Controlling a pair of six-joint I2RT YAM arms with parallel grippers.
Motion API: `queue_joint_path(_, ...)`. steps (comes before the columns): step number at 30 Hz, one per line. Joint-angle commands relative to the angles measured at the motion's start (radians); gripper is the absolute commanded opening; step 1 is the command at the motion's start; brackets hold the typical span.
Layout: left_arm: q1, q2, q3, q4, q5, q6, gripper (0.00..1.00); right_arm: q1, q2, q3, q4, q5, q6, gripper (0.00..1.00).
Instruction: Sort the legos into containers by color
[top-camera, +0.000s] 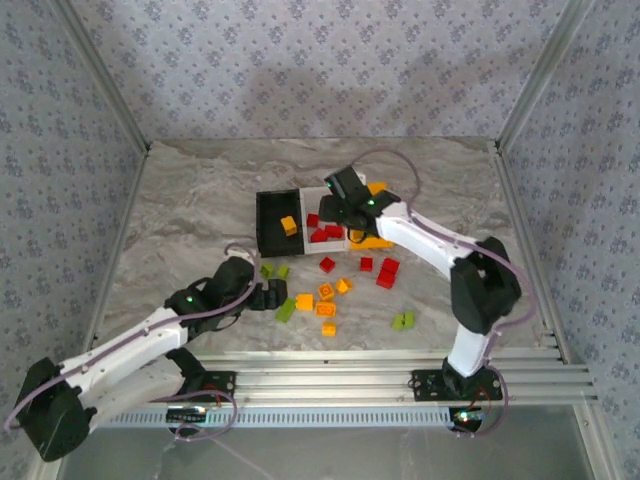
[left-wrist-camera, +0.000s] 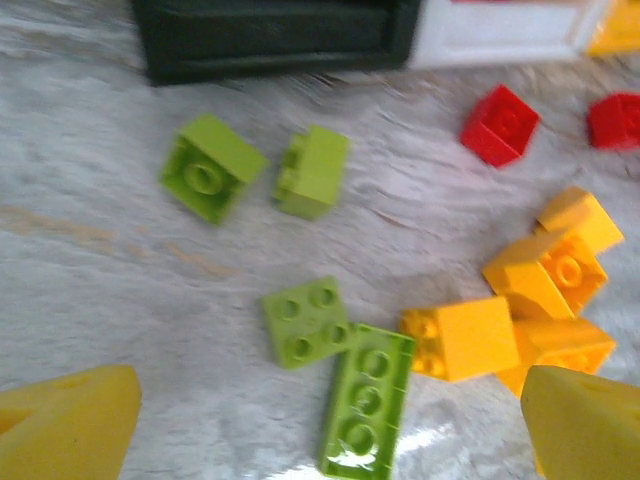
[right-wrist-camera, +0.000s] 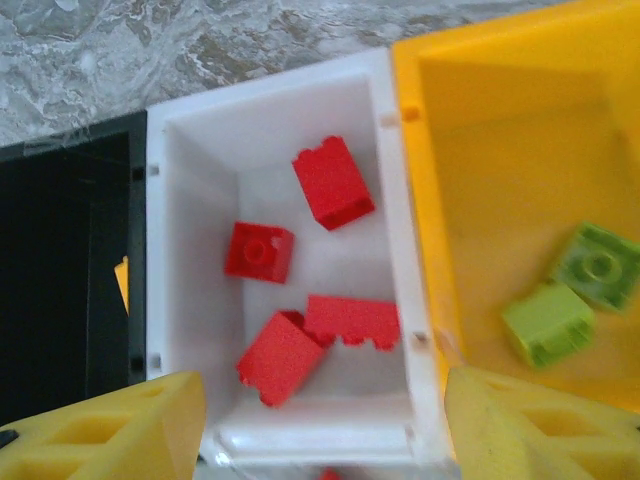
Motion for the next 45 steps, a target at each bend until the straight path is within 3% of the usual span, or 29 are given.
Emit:
queue_joint_path(1,-0.066,0.086,0.079,0.059,0.025,0.052,0.96,-0.003,-0.107,-0.120,0.038,0.005,0.056,0.67)
queue_joint_path(10,-0.198,0.479,0.333,0.021,-0.031,0.216,0.87,-0.008,-0.364,-0.426,0.054,0.025,0.120,0.68)
queue_joint_path(16,-0.205,0.684,0.482,-0.059,-0.064,0.252,0.81,-0.016,-0.517,-0.542,0.045,0.047,0.151,0.70)
queue_joint_path(23,-0.207,0.812,0.553,-0.077,-0.063,0.259,0.75,-0.037,-0.639,-0.614,0.032,0.060,0.165,0.70)
queue_joint_path(28,-0.212,0.842,0.570,-0.077,-0.047,0.257,0.65,-0.053,-0.689,-0.635,0.020,0.063,0.169,0.71)
queue_joint_path(38,-0.214,0.795,0.550,-0.079,-0.050,0.242,0.36,-0.069,-0.700,-0.657,0.032,0.060,0.174,0.71)
queue_joint_path(45,-0.211,0.654,0.539,-0.098,-0.093,0.230,0.29,-0.072,-0.699,-0.660,0.031,0.062,0.176,0.71)
